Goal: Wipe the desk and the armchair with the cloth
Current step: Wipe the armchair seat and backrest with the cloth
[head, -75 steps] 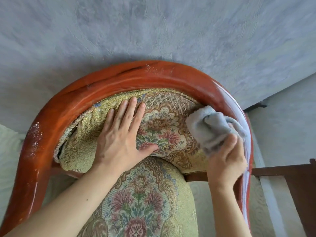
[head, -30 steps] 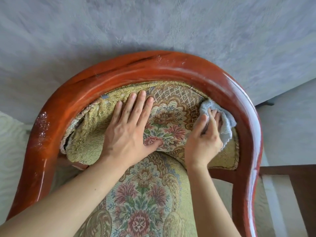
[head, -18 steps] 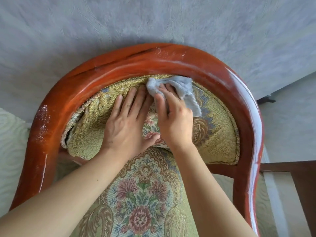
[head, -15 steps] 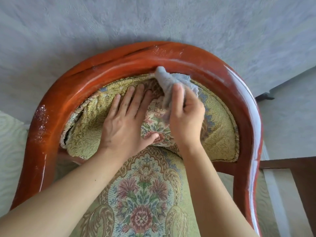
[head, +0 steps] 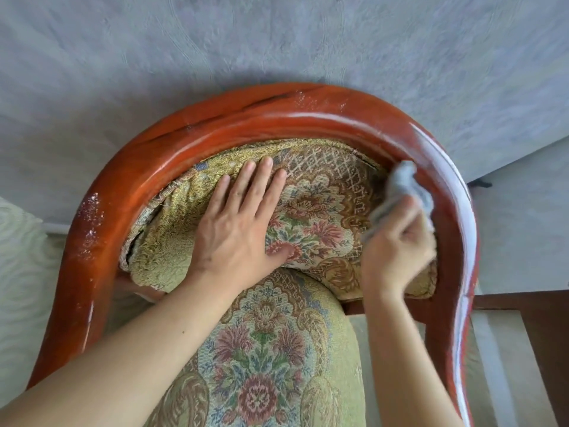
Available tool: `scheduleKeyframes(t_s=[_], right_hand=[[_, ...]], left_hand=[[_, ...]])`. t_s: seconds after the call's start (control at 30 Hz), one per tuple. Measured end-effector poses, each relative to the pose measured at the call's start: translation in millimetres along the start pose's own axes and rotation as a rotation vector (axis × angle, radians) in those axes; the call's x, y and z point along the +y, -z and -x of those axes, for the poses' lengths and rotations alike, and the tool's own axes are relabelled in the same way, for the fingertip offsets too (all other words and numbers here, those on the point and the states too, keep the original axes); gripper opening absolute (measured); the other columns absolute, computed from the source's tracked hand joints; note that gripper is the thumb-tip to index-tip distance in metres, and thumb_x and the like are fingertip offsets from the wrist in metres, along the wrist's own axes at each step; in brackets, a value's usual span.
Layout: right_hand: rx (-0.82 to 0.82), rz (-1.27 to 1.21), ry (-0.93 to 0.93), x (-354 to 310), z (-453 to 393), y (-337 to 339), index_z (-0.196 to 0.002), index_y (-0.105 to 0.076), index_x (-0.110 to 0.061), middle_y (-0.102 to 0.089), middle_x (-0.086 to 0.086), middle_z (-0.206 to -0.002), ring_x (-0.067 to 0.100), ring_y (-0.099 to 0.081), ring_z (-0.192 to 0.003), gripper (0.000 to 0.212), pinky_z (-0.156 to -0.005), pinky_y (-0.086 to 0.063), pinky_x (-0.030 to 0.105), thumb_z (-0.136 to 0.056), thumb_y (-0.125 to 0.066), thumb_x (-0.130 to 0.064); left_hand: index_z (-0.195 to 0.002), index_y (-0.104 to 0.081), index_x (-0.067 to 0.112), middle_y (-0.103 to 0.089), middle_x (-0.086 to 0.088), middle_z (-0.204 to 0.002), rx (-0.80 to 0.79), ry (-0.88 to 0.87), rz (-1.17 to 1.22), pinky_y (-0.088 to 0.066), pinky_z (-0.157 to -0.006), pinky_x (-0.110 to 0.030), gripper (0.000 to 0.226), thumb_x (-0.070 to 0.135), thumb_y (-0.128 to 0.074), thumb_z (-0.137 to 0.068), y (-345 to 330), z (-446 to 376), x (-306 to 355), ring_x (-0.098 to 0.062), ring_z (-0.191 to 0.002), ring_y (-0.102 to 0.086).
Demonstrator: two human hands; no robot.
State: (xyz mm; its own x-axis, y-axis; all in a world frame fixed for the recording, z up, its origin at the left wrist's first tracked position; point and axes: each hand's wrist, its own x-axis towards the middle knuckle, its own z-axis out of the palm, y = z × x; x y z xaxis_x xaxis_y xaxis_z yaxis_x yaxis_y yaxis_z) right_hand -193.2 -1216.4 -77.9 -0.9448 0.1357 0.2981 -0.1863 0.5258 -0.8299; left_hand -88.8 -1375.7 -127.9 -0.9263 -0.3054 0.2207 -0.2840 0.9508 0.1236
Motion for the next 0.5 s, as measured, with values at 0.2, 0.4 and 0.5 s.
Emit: scheduleKeyframes(t_s=[0.2, 0.4, 0.5], right_hand=[[-0.226, 0.137, 0.331, -22.6, 29.3, -56.4, -0.128, -0.065, -0.016, -0.061, 0.005, -0.139, 0.023, -0.054, -0.133, 0.042, -0.098, -0.053, 0.043, -0.104, -0.039, -0.038], [-0.354, -0.16, 0.268, -26.6, 17.4, -28.2, -0.081, -0.063, -0.013, -0.066, 0.005, -0.068, 0.023, -0.065, -0.052, 0.044, -0.046, -0.052, 0.044, -0.108, -0.036, -0.034], [-0.188, -0.476, -0.06, -30.4, 13.0, 4.0, -0.065, -0.061, -0.021, -0.057, 0.001, -0.057, 0.026, -0.052, -0.043, 0.047, -0.043, -0.045, 0.036, -0.105, -0.041, -0.036]], left_hand=[[-0.163, -0.002, 0.016, 0.007, -0.009, -0.171, -0.005, 0.002, 0.026, -0.005, -0.127, -0.047, 0.112, 0.079, -0.045, -0.081, -0.7, -1.0, 1.8, -0.027, -0.157, 0.0], [-0.163, -0.007, 0.014, 0.007, -0.01, -0.17, 0.008, 0.001, -0.002, -0.008, -0.127, -0.048, 0.104, 0.078, -0.036, -0.086, -1.6, 0.6, 1.0, -0.028, -0.157, 0.0], [-0.162, 0.002, 0.015, 0.01, -0.01, -0.17, -0.002, -0.01, -0.002, -0.01, -0.127, -0.049, 0.105, 0.079, -0.034, -0.088, -3.0, 1.1, -0.5, -0.029, -0.157, 0.0]])
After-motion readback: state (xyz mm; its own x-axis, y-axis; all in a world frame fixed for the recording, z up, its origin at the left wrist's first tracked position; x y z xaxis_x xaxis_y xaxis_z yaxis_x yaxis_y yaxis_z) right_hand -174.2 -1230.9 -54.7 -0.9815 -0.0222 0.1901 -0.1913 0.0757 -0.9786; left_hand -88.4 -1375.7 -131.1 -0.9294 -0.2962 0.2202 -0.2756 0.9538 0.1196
